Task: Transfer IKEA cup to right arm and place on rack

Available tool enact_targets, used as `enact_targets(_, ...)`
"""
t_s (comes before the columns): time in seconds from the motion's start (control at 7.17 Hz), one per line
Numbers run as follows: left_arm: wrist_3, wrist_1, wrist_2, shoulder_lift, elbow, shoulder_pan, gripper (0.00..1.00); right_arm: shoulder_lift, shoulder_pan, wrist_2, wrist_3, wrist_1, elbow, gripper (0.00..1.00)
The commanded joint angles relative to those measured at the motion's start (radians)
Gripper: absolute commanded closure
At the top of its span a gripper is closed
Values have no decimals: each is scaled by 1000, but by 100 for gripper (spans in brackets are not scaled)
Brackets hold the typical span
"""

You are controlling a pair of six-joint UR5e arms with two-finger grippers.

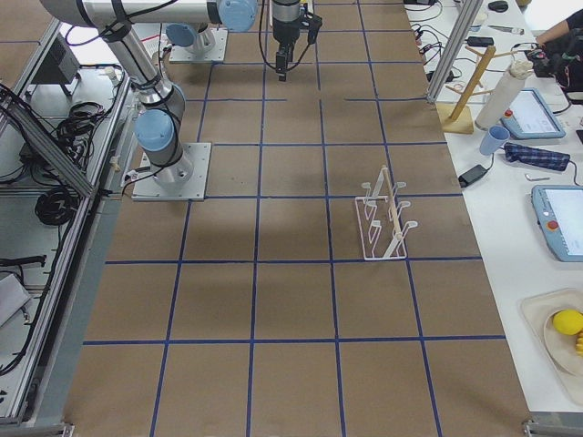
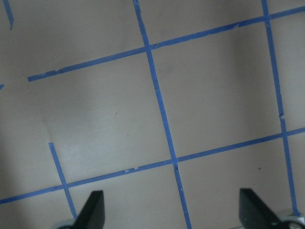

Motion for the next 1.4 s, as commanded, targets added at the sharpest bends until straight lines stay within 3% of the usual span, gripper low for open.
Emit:
enact_targets(0.0, 73, -5, 8, 13, -7, 64, 0, 0, 0, -2, -1, 1, 1, 0)
enact_targets(0.84, 729, 43, -2, -2, -108, 445, 0, 3, 0, -2, -4, 4, 4, 0)
enact_targets(0.98, 846, 85, -3, -12, -143, 508, 0, 1, 1, 0, -4, 3, 4, 0)
enact_targets(1.26, 1148, 304, -3, -64, -267, 604, 0, 4, 0, 1, -4, 3, 4, 0)
